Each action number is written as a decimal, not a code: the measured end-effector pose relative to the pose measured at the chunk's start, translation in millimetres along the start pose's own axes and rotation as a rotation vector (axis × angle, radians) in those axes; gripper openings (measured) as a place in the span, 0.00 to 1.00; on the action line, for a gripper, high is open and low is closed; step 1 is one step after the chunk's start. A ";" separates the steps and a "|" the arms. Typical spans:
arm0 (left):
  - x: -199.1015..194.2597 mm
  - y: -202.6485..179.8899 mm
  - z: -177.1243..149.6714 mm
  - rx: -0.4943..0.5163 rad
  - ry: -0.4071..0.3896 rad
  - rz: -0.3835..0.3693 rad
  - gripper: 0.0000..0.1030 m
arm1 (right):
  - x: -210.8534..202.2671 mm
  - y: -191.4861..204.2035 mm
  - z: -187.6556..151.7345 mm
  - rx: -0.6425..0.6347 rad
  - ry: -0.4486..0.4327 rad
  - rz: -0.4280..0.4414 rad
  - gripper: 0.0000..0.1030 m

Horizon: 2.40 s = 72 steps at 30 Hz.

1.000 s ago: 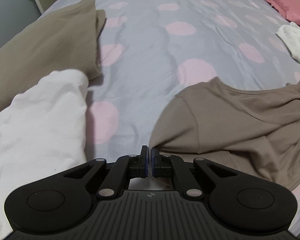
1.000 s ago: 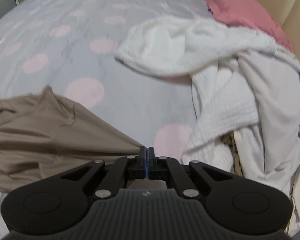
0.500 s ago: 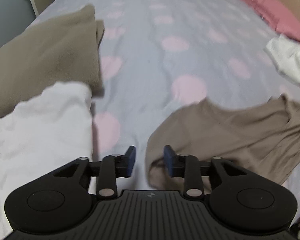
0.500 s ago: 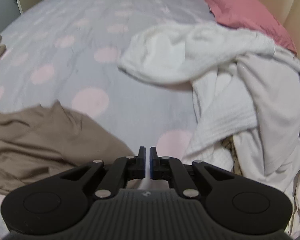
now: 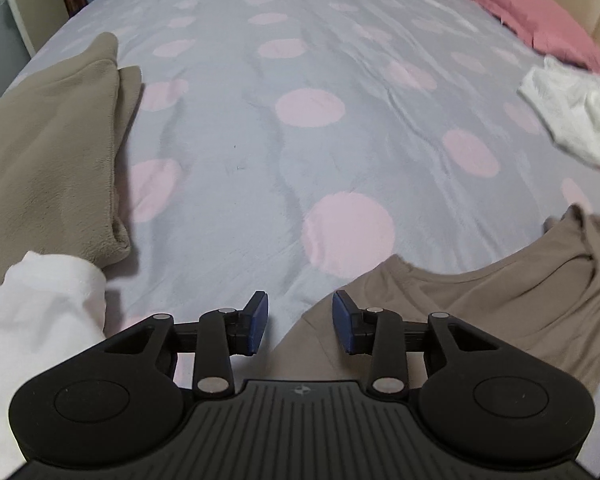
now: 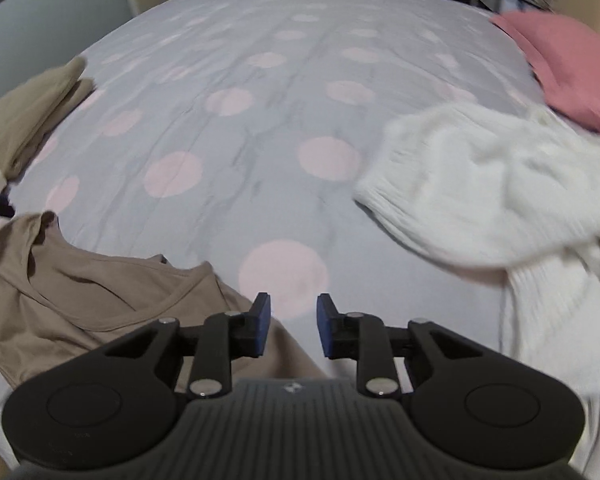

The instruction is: Fold clothes

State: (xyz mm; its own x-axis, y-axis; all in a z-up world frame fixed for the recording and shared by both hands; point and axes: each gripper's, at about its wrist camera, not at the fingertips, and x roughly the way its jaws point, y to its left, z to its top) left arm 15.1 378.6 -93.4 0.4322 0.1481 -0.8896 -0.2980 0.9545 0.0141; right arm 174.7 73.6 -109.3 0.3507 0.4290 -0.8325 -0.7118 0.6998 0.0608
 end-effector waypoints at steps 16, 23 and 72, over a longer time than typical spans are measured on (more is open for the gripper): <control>22.3 -8.6 -14.9 0.089 -0.024 -0.011 0.39 | 51.2 12.2 -11.5 -0.098 0.103 0.068 0.25; 23.9 -11.3 -16.5 0.102 -0.037 0.017 0.47 | 51.4 22.1 -13.5 -0.185 0.105 0.036 0.26; -454.9 -80.6 -64.1 0.051 -1.340 0.055 0.02 | -380.9 118.4 -42.8 -0.242 -0.949 -0.365 0.06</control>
State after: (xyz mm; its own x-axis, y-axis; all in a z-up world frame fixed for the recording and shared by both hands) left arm -212.1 217.8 280.8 0.9239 0.2961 0.2423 -0.3229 0.9432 0.0785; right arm -69.2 -31.3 191.4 0.8281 0.5605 0.0030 -0.5327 0.7887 -0.3068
